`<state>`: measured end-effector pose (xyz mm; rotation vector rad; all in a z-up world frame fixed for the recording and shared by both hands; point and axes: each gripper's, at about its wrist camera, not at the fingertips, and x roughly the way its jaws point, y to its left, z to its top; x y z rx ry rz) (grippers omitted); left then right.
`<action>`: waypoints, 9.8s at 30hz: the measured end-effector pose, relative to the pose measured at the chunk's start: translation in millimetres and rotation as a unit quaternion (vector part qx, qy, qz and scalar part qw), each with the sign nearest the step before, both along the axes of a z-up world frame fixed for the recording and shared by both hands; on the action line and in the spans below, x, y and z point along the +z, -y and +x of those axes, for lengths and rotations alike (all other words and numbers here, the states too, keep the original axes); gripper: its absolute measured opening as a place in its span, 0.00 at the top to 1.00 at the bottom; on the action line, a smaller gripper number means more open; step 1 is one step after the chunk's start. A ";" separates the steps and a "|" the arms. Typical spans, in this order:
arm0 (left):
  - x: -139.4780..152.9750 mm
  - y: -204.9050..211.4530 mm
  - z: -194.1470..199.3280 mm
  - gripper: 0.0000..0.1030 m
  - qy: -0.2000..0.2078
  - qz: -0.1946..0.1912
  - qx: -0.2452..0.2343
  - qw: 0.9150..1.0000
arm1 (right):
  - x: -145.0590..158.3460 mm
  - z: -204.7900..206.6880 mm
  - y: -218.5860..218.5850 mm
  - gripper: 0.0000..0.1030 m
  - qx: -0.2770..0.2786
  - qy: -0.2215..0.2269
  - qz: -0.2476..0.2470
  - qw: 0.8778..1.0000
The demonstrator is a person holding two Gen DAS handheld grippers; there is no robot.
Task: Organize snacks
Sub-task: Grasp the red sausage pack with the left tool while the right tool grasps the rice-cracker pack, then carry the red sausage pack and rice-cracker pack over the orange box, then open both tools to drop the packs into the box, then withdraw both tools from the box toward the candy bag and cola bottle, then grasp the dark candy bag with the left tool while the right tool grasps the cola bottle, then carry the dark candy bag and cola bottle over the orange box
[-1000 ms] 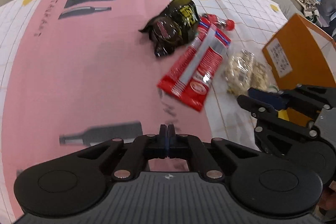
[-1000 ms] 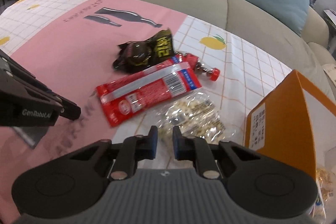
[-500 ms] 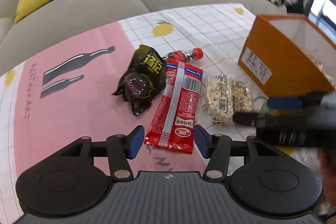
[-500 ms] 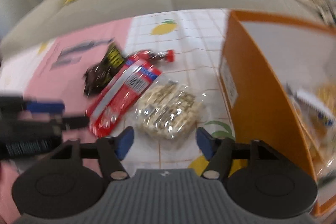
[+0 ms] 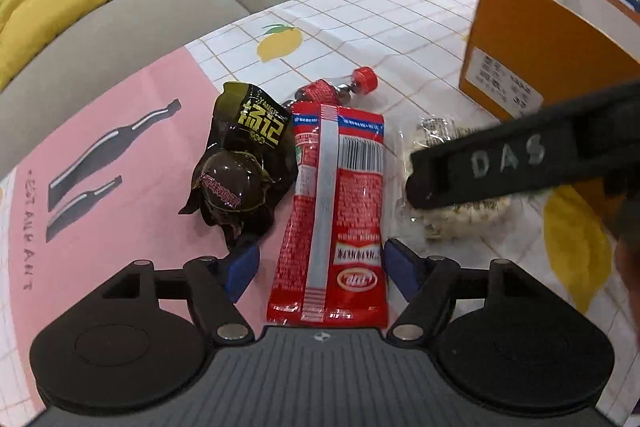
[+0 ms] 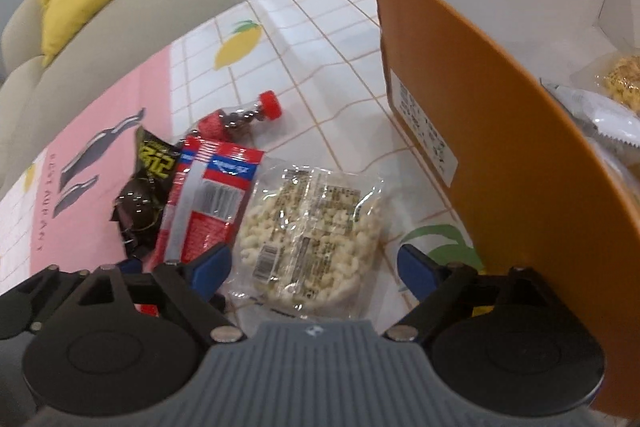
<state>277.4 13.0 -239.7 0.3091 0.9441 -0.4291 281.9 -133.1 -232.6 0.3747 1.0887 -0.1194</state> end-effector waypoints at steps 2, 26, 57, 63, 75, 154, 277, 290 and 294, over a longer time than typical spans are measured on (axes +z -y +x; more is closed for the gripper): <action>-0.6 0.1 3.0 0.23 0.001 -0.009 0.007 1.000 | -0.8 2.5 -3.4 0.12 0.004 0.005 -0.007 1.000; 17.7 -48.7 -76.0 0.45 -0.156 -0.057 0.284 0.944 | 4.0 -53.3 -2.3 0.27 0.245 -0.007 -0.022 0.969; 10.8 -20.6 -80.5 0.34 -0.108 -0.014 0.290 0.951 | -1.4 -113.5 -25.5 0.15 0.281 0.013 -0.083 0.956; 14.9 -26.8 -81.5 0.58 -0.107 -0.026 0.298 0.948 | 1.4 -114.2 -22.4 0.23 0.280 0.011 -0.086 0.956; 49.4 -44.2 -94.3 0.62 -0.102 -0.098 0.324 0.935 | 37.8 -117.3 -12.1 0.24 0.272 0.051 -0.074 0.958; 86.4 239.6 34.9 0.37 -0.188 -0.092 0.074 0.975 | 69.3 -4.9 241.8 0.22 0.275 0.001 -0.213 0.938; 13.3 -59.2 61.4 0.48 -0.097 -0.113 0.160 0.976 | 1.3 84.2 -65.9 0.82 0.430 0.022 -0.147 0.890; 13.8 -67.9 -20.2 0.53 -0.110 -0.175 0.275 0.939 | 3.5 0.5 -37.1 0.82 0.293 -0.020 -0.030 0.955; 16.2 -66.6 -46.5 0.53 -0.117 -0.172 0.306 0.929 | 3.4 -32.7 -21.4 0.82 0.264 -0.025 -0.008 0.964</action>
